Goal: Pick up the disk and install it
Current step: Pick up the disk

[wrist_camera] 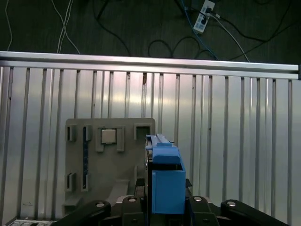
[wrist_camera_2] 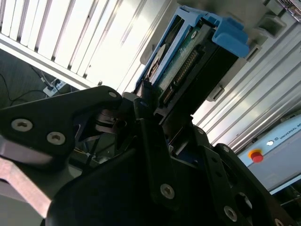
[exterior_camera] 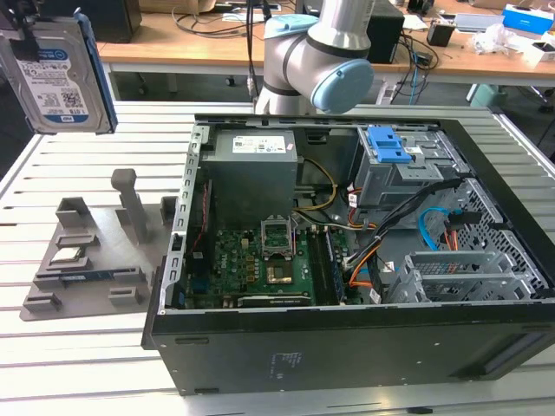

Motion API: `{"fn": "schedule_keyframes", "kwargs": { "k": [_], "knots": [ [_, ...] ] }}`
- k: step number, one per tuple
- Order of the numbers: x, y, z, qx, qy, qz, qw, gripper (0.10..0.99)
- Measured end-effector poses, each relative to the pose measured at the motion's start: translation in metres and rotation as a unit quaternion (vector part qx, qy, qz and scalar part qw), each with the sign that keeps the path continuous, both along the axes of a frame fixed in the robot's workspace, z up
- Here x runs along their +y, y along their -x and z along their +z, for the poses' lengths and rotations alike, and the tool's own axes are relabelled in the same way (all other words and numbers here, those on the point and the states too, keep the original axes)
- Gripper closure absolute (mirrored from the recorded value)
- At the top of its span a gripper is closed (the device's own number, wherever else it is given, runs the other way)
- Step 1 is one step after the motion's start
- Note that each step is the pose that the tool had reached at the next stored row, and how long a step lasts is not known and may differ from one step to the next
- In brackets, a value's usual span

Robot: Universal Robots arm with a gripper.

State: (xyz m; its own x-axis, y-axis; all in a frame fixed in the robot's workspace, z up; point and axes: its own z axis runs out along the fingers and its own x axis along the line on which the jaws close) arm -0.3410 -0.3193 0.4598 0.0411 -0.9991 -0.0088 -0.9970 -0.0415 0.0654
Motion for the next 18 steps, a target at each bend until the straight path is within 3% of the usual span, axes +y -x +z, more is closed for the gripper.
{"fn": "schedule_keyframes", "kwargs": {
  "k": [12, 18],
  "knots": [
    [0.0019, -0.0015, 0.0341, 0.0015, 0.0000, 0.000, 1.0000, 0.722],
    [0.0025, -0.0021, 0.0477, 0.0021, 0.0000, 0.000, 1.0000, 0.722]
  ]
}}
